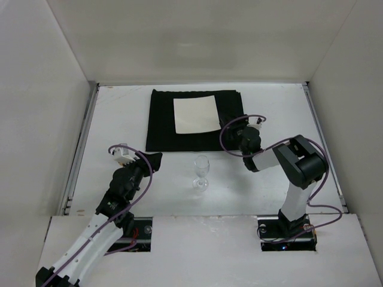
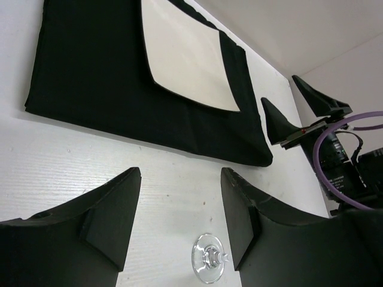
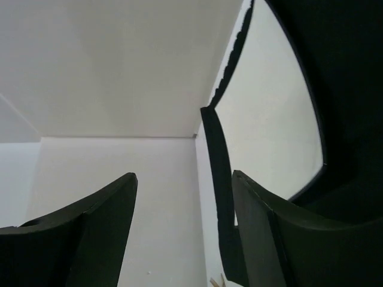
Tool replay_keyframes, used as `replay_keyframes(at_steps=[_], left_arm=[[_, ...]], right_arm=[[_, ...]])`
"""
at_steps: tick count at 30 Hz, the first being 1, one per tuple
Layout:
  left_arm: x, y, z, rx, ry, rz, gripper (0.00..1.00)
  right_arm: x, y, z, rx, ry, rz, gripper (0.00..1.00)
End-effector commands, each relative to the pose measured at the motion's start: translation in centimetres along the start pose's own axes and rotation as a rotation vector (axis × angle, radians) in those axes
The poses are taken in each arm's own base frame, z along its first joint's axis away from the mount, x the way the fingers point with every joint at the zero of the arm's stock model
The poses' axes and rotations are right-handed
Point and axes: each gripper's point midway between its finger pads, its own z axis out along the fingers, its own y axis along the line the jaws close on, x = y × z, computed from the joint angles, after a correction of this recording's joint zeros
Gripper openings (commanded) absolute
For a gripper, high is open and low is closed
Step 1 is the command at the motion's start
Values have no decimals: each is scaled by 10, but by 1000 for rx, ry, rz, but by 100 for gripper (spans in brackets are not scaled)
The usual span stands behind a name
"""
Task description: Set the dinner table for one person
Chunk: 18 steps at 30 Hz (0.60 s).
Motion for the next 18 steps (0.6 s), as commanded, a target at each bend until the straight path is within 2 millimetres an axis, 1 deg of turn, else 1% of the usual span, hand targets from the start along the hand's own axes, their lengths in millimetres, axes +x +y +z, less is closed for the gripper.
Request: replay_keyframes(at_steps=[1,3,4,7,8,9,10,12,14,15,17,18], left_arm=[[-6,-3,-1,15,-24,11,53],[-6,-3,-1,12,-27,10,53],[-6,-2,-1,9,-25,11,53],[-6,-2,-1,6,-27,11,53],[-6,-1,-1,4,-29,11,53],[-7,-1,-1,5,-30,11,53],[-7,-1,-1,6,-31,12,53],[-6,-2,-2,8,-31,14,52],[-6,-2,-2,11,-30,17,48],[-5,-2,-2,9,-28,19,44],[-4,-2,-2,7,-22,25,35],[-3,-1,-1,4,-16,28,27]], right_arm=[[3,-7,-7,27,-2,-12,68],[1,-2,-11,23,-5,-26,62],[0,2,-14,20,-7,-40,58],[-8,19,-24,35,-21,-126,39],[-12,28,-30,50,-26,-188,28],[-14,33,-35,67,-28,-235,23],[-19,43,-45,94,-39,-318,15],[-27,62,-63,129,-48,-442,11],[-36,92,-85,165,-34,-627,10],[-38,106,-99,188,-12,-715,10],[-36,134,-127,229,51,-870,12],[-34,147,-140,244,86,-933,13]])
